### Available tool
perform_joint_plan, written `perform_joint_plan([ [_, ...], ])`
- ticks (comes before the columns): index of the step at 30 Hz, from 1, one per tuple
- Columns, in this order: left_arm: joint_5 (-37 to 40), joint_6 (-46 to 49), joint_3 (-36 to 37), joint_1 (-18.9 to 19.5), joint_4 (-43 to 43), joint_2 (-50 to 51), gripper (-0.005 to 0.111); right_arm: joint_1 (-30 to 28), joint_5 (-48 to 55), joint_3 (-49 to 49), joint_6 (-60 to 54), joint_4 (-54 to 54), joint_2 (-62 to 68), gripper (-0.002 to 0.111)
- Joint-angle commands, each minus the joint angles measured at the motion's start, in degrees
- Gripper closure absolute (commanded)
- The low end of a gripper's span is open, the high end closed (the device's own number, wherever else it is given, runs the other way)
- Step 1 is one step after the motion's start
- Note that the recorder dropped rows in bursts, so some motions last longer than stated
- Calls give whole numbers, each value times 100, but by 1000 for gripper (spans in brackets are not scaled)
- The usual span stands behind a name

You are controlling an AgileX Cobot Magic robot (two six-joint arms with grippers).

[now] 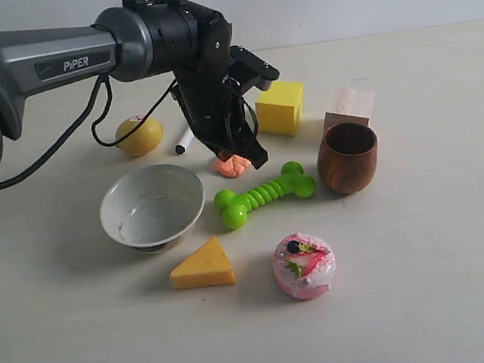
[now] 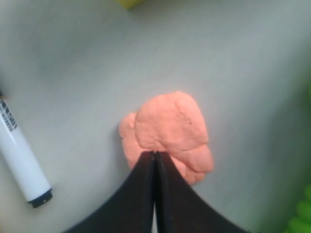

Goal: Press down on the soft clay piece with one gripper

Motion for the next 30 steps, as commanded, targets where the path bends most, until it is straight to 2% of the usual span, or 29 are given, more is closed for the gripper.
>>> perform_joint_plan([
  [1, -216, -45, -43, 4, 4, -2, 107, 11, -37, 30, -6, 20, -32, 108],
  [13, -234, -29, -43, 4, 4, 166, 107, 11, -37, 30, -6, 20, -32, 108],
  [30, -4, 169, -43, 4, -434, 706, 107, 11, -37, 30, -6, 20, -32, 108],
])
